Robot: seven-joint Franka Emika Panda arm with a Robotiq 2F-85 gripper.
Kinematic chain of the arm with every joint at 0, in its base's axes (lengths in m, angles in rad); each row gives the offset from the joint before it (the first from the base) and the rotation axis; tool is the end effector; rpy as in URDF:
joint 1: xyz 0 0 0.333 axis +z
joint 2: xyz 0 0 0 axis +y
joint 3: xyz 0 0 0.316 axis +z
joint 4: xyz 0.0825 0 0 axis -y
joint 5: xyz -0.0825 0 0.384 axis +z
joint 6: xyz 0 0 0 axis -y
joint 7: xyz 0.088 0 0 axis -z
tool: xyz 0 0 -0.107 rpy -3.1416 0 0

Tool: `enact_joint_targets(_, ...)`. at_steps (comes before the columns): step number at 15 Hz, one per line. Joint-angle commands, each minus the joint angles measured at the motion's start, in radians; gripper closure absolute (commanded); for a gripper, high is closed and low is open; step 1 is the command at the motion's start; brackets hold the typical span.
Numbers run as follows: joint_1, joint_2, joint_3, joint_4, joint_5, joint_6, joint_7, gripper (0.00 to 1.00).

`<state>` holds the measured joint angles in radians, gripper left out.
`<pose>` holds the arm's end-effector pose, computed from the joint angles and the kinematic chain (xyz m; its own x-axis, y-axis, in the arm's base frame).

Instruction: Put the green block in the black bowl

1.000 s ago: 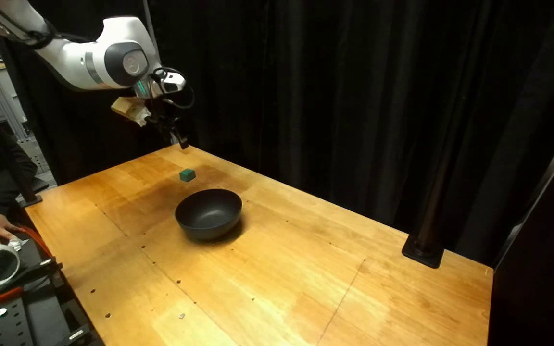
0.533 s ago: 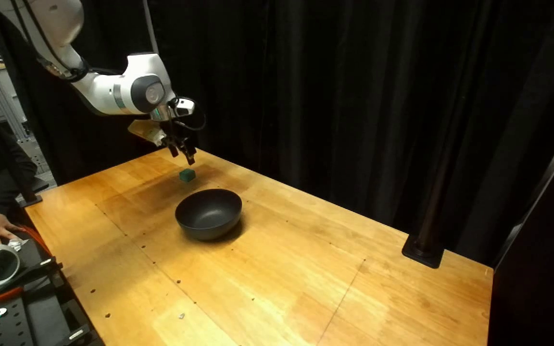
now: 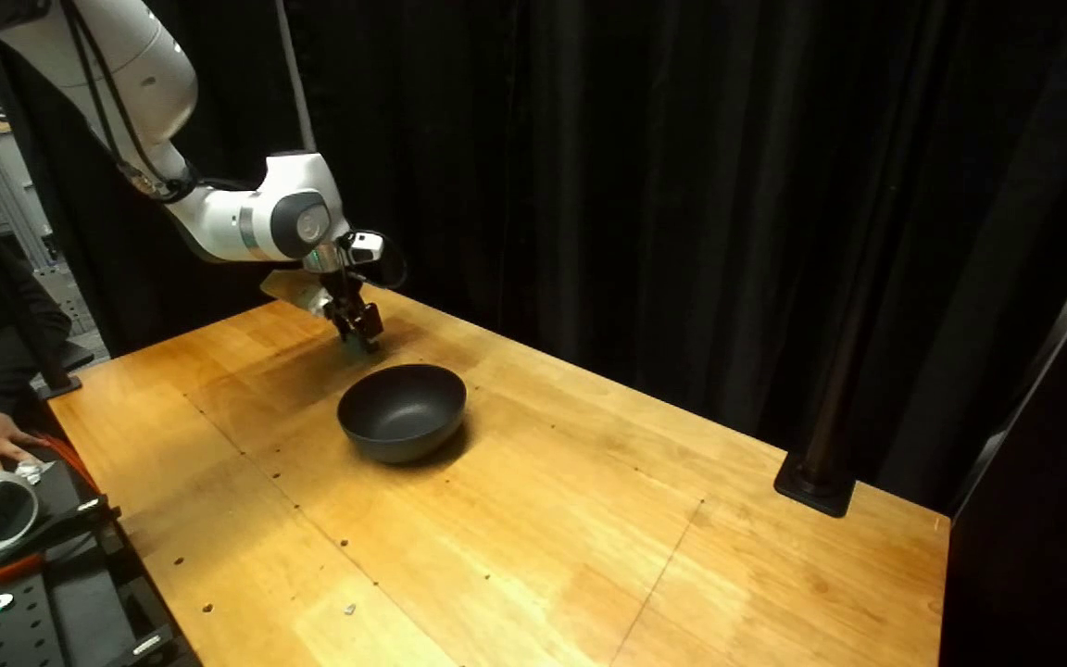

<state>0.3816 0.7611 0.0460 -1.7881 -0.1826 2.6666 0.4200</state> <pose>0.5995 0.2767 0.1368 0.9797 0.1498 0.1331 0.1488 -0.9887 0.0175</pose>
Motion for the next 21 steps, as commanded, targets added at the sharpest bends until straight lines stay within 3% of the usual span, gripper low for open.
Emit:
enact_joint_targets(1,0.049,0.034,-0.045,0.047,0.004,0.021,-0.007,0.49)
enact_joint_targets(4,0.07,0.017,-0.062,0.038,0.001,0.032,0.0,0.73)
enact_joint_targets(6,0.084,-0.031,-0.089,0.008,-0.008,0.002,0.013,0.83)
enact_joint_targets(9,0.115,-0.167,-0.181,-0.098,-0.049,-0.028,0.069,0.81)
enact_joint_targets(11,0.154,-0.247,-0.268,-0.153,-0.123,-0.059,0.144,0.81)
enact_joint_targets(13,0.151,-0.339,-0.308,-0.215,-0.19,-0.12,0.203,0.8)
enact_joint_targets(16,0.069,-0.444,-0.261,-0.305,-0.204,-0.248,0.233,0.8)
enact_joint_targets(19,-0.014,-0.511,-0.214,-0.402,-0.19,-0.266,0.262,0.8)
enact_joint_targets(20,-0.021,-0.529,-0.221,-0.439,-0.241,-0.211,0.329,0.33)
enact_joint_targets(21,-0.034,-0.549,-0.217,-0.464,-0.267,-0.196,0.37,0.32)
